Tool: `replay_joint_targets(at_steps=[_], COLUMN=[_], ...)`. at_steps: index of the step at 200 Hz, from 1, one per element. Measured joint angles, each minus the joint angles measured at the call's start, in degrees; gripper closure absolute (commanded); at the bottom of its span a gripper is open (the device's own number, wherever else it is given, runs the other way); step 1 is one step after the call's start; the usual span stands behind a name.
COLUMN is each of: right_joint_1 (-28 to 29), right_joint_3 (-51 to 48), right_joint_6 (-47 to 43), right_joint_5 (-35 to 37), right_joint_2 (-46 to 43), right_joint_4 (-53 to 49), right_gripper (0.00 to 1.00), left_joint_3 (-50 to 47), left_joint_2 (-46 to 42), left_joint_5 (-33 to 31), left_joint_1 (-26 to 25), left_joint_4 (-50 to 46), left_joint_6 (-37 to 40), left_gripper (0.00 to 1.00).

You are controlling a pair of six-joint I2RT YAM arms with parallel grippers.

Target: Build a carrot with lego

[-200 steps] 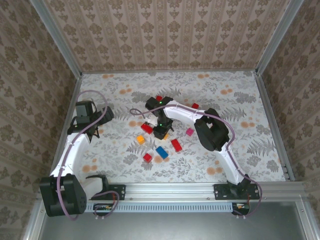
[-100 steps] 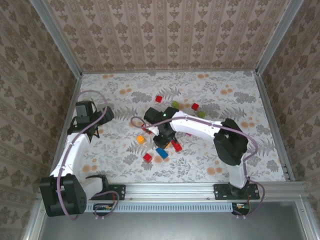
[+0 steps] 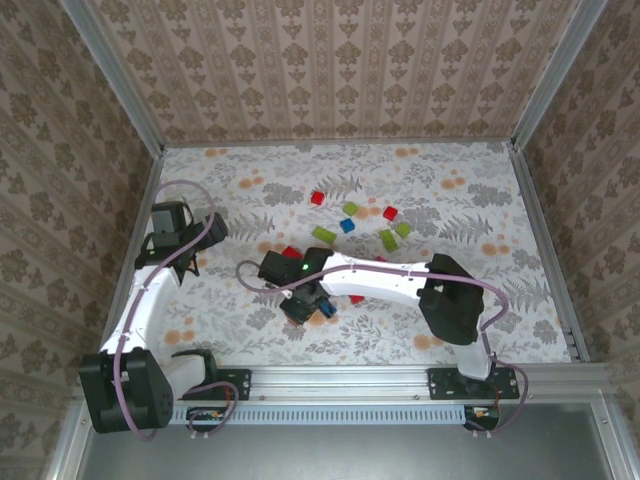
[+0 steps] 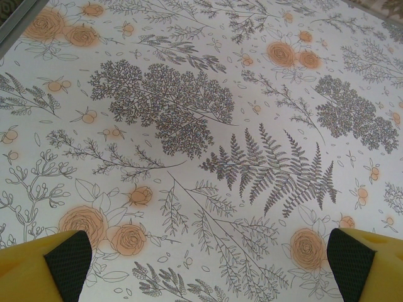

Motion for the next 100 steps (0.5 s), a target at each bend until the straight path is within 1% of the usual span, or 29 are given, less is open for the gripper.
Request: replay_joint_targets(at_steps=[41,100], right_joint_1=[0.0,0.5], right_joint_3=[4.2,5.2], right_joint_6=[0.0,0.0], right_joint_5=[0.8,0.8], right_joint_2=[4.6,5.6], right_joint_4=[-1.3,-3.1], right_gripper=[0.65,0.65], left_joint_3=[0.0,0.0], left_joint_2=[0.0,0.0], left_joint_5=[0.0,0.0], left_joint_1=[0.0,0.0], left_joint_4=[0.0,0.0], left_joint_6=[0.0,0.0], left_gripper=[0.0,0.0])
